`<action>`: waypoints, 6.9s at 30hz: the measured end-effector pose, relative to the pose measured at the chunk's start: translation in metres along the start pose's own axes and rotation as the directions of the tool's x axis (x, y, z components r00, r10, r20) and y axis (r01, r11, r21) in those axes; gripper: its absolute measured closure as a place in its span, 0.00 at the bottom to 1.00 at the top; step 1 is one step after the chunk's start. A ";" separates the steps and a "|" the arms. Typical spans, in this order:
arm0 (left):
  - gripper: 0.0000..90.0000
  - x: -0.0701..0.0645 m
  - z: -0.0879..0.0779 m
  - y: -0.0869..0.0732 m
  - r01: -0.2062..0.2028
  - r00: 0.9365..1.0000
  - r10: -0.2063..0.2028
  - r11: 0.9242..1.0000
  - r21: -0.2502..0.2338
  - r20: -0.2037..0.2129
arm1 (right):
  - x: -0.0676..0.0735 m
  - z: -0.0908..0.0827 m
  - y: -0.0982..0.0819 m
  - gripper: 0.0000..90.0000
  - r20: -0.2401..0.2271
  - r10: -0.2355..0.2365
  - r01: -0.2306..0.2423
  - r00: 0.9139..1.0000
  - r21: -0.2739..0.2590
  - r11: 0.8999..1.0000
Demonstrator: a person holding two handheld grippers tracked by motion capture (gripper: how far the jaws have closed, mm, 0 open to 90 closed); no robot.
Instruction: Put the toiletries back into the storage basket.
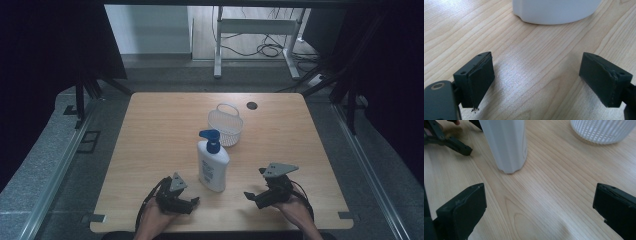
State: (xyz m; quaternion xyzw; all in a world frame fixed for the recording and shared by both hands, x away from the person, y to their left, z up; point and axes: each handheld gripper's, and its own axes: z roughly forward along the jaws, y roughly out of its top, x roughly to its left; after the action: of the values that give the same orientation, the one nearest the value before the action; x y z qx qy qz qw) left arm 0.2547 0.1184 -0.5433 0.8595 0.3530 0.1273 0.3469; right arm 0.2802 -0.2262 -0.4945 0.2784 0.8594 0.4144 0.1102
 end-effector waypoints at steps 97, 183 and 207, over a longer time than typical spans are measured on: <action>0.13 -0.001 0.000 0.001 0.003 1.000 -0.003 1.000 0.004 -0.006 | 0.039 0.054 0.129 0.41 -0.056 -0.094 0.090 0.994 -0.075 0.993; 0.13 -0.002 0.002 0.002 0.014 1.000 -0.014 1.000 -0.006 -0.009 | -0.080 0.012 0.220 0.41 -0.095 -0.117 0.098 0.989 -0.184 0.978; 0.13 -0.001 0.002 0.002 0.006 1.000 -0.006 1.000 -0.003 -0.012 | -0.119 0.029 0.234 0.41 -0.054 -0.113 0.102 0.992 -0.168 0.980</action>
State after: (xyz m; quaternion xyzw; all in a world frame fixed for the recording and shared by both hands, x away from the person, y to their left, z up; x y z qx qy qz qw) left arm 0.2555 0.1156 -0.5433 0.8571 0.3575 0.1317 0.3466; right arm 0.4802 -0.1577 -0.3371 0.2083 0.8389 0.4863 0.1279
